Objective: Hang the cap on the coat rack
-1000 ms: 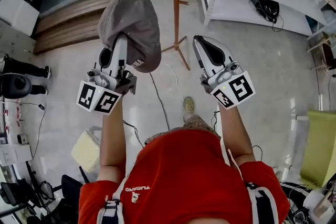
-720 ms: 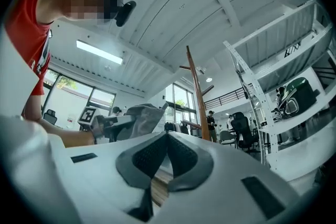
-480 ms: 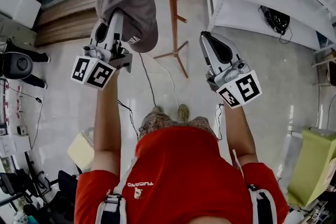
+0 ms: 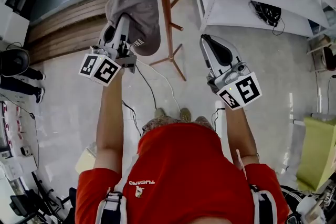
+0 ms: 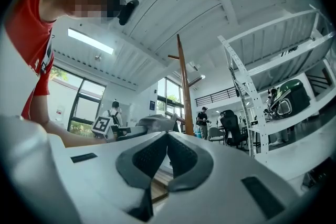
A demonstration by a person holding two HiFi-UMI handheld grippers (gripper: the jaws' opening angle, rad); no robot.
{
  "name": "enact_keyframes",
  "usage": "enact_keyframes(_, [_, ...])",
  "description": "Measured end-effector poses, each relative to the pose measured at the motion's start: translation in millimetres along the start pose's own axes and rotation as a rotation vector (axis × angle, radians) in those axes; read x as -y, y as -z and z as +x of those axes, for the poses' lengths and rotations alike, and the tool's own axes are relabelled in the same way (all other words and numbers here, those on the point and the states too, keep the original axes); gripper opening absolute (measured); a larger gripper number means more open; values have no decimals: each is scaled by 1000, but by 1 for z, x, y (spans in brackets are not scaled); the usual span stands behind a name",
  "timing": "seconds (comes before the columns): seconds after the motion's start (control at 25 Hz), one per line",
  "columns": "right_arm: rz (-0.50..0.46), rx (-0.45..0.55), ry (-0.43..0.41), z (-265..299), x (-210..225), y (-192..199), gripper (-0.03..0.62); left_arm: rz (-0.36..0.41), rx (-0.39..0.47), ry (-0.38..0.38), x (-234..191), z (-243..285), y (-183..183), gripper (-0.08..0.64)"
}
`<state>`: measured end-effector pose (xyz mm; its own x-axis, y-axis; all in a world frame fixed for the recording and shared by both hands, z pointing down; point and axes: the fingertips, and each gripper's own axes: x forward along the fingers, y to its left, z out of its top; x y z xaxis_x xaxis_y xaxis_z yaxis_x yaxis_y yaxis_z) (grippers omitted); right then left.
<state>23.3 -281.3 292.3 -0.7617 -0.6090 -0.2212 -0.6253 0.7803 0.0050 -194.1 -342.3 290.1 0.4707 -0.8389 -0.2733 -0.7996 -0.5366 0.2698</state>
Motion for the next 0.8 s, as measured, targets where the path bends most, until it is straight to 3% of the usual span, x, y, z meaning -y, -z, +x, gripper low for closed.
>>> enact_keyframes(0.2, [-16, -28, 39, 9, -1, 7, 23, -24, -73, 50, -19, 21, 31, 26])
enact_keyframes(0.6, [-32, -60, 104, 17, 2, 14, 23, -39, -168, 54, -49, 55, 73, 33])
enact_keyframes(0.8, [-34, -75, 121, 20, -1, 19, 23, -7, -204, 74, -54, 66, 85, 100])
